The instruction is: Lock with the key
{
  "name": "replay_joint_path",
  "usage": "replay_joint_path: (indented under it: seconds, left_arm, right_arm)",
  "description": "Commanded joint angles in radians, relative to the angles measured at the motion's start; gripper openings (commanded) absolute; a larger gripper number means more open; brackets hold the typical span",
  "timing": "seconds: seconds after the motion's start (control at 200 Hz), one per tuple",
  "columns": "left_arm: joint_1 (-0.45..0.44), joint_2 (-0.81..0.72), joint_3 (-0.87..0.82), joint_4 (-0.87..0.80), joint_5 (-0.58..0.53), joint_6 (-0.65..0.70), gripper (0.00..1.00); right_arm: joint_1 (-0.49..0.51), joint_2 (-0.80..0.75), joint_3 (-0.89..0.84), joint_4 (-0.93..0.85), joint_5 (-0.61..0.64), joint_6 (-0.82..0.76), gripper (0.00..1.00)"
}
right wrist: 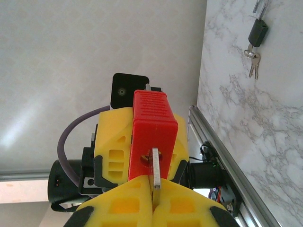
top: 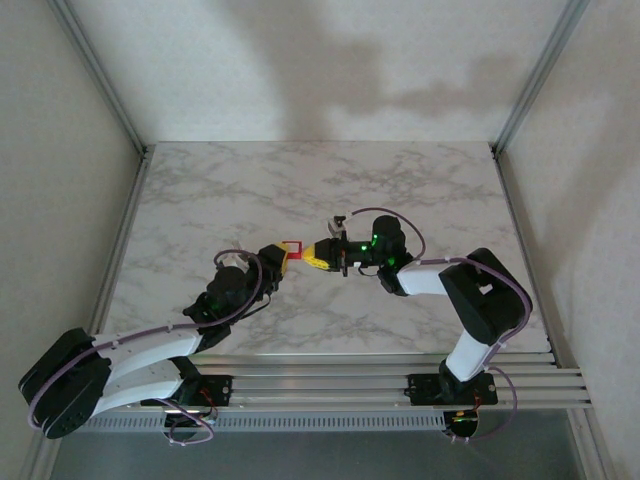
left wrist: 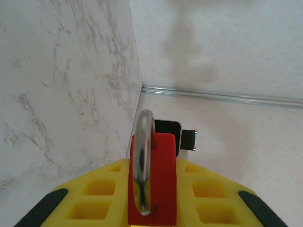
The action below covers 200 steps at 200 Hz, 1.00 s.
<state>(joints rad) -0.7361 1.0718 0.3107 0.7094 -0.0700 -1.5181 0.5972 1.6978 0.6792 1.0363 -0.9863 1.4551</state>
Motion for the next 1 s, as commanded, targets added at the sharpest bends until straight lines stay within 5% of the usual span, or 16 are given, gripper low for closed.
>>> replay_joint_path:
  seconds: [0.0,0.996]
  left_arm:
    - [0.018,-0.051,-0.012,0.014,-0.093,0.022,0.0]
    - [0.02,-0.081,-0.022,-0.019,-0.125,0.018,0.0]
  right_arm:
    - [-0.054,-0.032,-0.031,-0.014,0.07,-0.018,0.0]
    - [-0.056,-0.089,-0.063,-0.039,0.067,-0.027,0.0]
